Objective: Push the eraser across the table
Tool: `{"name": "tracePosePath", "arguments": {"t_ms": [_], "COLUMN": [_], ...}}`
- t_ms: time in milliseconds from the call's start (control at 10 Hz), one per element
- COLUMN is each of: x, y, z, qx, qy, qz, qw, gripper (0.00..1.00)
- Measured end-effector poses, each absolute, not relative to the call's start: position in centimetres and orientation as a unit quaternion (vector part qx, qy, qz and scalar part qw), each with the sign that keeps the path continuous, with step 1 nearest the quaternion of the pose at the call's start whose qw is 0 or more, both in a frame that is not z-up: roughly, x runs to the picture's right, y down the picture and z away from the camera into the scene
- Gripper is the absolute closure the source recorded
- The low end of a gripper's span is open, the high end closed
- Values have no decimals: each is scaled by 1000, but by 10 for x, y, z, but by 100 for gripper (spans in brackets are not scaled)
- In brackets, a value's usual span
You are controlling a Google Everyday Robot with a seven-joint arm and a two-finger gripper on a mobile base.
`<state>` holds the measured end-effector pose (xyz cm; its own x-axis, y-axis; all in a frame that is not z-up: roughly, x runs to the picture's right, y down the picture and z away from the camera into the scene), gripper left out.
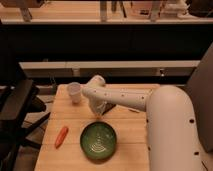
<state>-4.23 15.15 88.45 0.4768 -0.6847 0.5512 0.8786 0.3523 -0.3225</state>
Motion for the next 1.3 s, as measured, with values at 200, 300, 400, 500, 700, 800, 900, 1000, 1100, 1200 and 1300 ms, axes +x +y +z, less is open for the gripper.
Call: {"name": "tracePosePath", "arguments": {"t_ms": [200, 300, 400, 500, 700, 800, 900, 1000, 1100, 1200, 1300], "x": [-42, -40, -39, -40, -42, -43, -43, -43, -43, -43, -43], "y": [151, 149, 149, 149, 150, 152, 153, 153, 154, 154, 153], "z": [886, 887, 888, 889, 889, 888, 888, 888, 889, 890, 890], "qx": [-298, -298, -298, -298, -298, -298, -298, -298, -298, -297, -298], "qy": [-165, -165, -166, -168, -170, -171, -172, -172, -175, -176, -176], "qz": [-491, -492, -494, -497, -502, -504, -506, -508, -513, -515, -517], "qw": [802, 801, 800, 797, 794, 792, 791, 790, 786, 785, 783], "gripper": [98, 98, 98, 98, 98, 98, 98, 98, 98, 98, 98]}}
